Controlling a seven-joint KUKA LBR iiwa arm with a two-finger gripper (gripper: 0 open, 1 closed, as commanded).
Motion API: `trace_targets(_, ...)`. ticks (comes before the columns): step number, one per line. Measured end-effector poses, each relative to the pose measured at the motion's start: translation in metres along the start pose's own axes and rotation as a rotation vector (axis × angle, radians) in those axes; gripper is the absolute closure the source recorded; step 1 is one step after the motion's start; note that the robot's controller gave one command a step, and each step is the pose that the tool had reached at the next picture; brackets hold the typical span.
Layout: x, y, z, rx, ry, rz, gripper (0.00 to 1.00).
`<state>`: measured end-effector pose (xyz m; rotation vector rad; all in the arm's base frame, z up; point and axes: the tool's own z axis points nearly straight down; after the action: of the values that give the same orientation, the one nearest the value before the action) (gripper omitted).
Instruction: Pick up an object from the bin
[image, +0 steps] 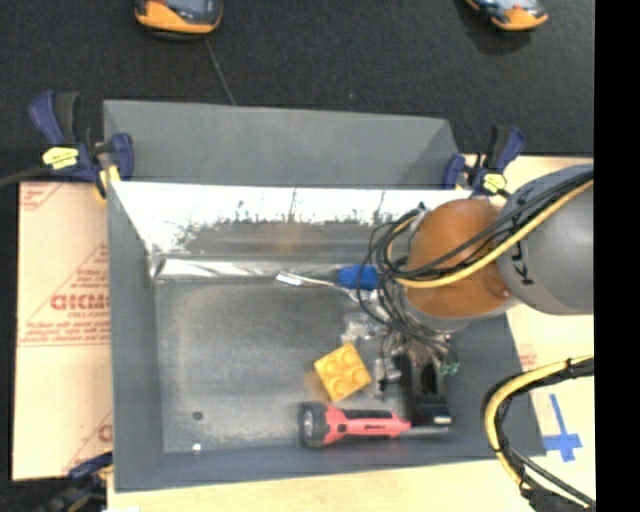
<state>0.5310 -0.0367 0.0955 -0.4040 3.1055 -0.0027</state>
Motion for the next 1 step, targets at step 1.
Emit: trace_targets(1,-0.0011,-0.0005,-0.0147,0.002,-0.004,0.001,1.0)
